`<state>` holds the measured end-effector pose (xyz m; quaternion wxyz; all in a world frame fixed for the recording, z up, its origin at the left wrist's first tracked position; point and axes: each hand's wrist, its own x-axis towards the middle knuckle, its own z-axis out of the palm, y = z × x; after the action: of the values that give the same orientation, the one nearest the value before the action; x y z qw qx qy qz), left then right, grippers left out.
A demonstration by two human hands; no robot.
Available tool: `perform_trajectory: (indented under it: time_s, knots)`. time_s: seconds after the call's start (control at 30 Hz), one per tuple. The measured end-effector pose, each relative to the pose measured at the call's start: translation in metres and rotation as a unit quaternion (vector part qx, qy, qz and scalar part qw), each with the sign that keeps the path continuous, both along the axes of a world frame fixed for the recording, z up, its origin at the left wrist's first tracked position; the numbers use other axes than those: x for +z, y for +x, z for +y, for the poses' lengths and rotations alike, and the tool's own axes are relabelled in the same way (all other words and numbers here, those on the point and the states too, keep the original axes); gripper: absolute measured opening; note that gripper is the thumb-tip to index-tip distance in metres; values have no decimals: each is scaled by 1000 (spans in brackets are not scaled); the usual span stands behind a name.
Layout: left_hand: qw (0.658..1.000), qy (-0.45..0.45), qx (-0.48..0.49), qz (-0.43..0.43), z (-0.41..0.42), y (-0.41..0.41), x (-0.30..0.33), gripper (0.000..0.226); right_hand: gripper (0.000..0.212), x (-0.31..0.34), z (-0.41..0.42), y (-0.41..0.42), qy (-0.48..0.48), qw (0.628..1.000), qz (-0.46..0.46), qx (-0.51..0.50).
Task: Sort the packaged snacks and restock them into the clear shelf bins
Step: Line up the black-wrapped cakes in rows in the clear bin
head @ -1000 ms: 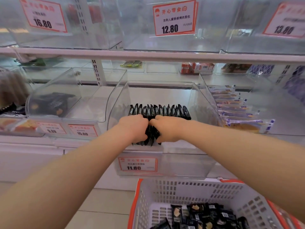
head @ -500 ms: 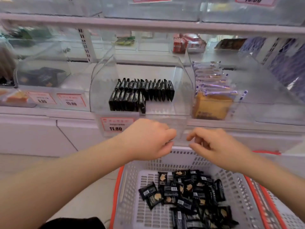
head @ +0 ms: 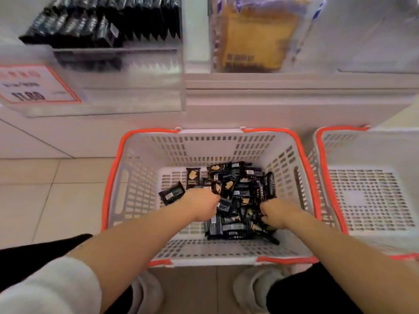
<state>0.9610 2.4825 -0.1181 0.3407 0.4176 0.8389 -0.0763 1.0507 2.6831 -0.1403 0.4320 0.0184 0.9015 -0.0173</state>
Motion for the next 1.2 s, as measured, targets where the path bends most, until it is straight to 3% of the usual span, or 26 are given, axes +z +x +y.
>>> perform_trajectory:
  time_s: [0.17, 0.27, 0.37, 0.47, 0.53, 0.73, 0.8, 0.97, 1.1, 1.13, 1.17, 1.2]
  knots:
    - [990, -51, 90, -95, 12, 16, -53, 25, 39, -47, 10, 17, 2, 999, 32, 1]
    - [981, -79, 144, -105, 12, 28, -81, 25, 45, -59, 12, 22, 22, 998, 59, -4]
    - [968, -103, 208, -93, 9, 39, -103, 24, 38, -67, 13, 18, 11, 999, 20, -25]
    - [947, -114, 291, -78, 11, 45, -116, 26, 28, -70, 15, 16, -35, 993, -11, -111]
    - [928, -120, 344, -80, 14, 48, -123, 32, 25, -70, 18, 17, -72, 976, 18, -205]
    - [867, -111, 476, -95, 30, 54, -142, 57, 20, -68, 17, 21, -207, 876, 118, -420]
    - [861, -124, 485, -85, 34, 57, -145, 64, 14, -67, 12, 21, -262, 809, 113, -514]
    - [846, -91, 512, -114, 37, 59, -146, 62, 10, -58, -1, 13, -387, 596, 30, -703]
    - [859, -37, 492, -137, 21, 50, -135, 42, 9, -50, -5, 8, -404, 582, 34, -705]
    - [837, -7, 523, -164, 15, 48, -131, 35, 10, -47, -5, 7, -403, 589, 43, -699]
    - [785, 31, 580, -215, 11, 47, -126, 30, 10, -44, -5, 7, -402, 599, 53, -690]
    - [706, 75, 644, -286, 7, 45, -118, 26, 9, -42, -4, 6, -403, 613, 63, -676]
